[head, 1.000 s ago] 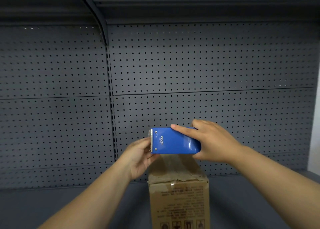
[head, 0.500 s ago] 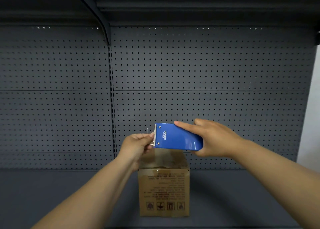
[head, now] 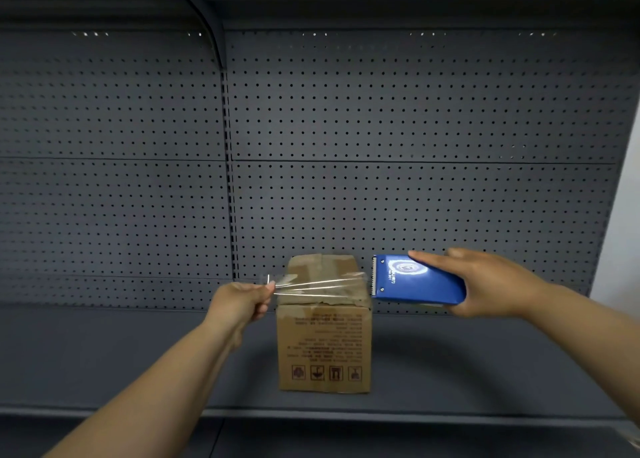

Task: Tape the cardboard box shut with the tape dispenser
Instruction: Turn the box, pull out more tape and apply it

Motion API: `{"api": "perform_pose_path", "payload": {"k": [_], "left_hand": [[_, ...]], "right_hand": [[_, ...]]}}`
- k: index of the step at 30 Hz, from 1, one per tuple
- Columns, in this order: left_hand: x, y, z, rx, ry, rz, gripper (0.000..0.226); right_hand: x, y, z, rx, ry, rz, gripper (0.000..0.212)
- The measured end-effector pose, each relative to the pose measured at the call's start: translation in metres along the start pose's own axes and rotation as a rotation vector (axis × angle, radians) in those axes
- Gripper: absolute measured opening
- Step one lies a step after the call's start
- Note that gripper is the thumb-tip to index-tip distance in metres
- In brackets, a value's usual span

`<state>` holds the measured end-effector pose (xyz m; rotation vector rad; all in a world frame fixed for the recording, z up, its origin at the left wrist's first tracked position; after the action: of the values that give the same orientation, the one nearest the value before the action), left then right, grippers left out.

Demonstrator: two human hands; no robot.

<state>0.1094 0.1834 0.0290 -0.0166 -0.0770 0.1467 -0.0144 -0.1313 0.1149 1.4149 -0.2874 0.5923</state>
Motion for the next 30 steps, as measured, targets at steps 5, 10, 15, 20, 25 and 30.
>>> {"api": "perform_pose_path", "payload": {"k": [5, 10, 15, 20, 25, 30], "left_hand": [[0.004, -0.008, -0.015, 0.011, 0.056, 0.003, 0.015], [0.009, -0.011, -0.023, 0.030, 0.113, 0.035, 0.016], [0.008, -0.013, -0.032, 0.041, 0.187, 0.020, 0.015], [0.007, -0.013, -0.043, 0.027, 0.282, 0.016, 0.014], [0.004, -0.014, -0.041, 0.100, 0.294, -0.035, 0.018], [0.009, -0.009, -0.023, 0.319, 0.147, -0.008, 0.024]], "right_hand": [[-0.002, -0.013, 0.007, -0.026, -0.028, -0.033, 0.087], [0.000, -0.022, 0.008, -0.022, -0.033, -0.064, 0.087], [0.002, -0.029, 0.011, -0.026, -0.049, -0.088, 0.087], [0.003, -0.035, 0.011, 0.001, -0.049, -0.102, 0.085], [0.001, -0.041, 0.011, 0.033, -0.079, -0.081, 0.085], [0.001, -0.044, 0.009, 0.063, -0.057, -0.081, 0.085]]}}
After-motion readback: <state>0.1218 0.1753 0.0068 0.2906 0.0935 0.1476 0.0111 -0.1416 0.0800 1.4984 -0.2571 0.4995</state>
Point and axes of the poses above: each hand's wrist, its own x-axis towards the middle knuckle, its own y-axis out of the back of the hand, z = x × y, the point moved 8 cm from there along x, towards the middle knuckle, and after that the axes turned 9 degrees about z, right-handed, at the moved point
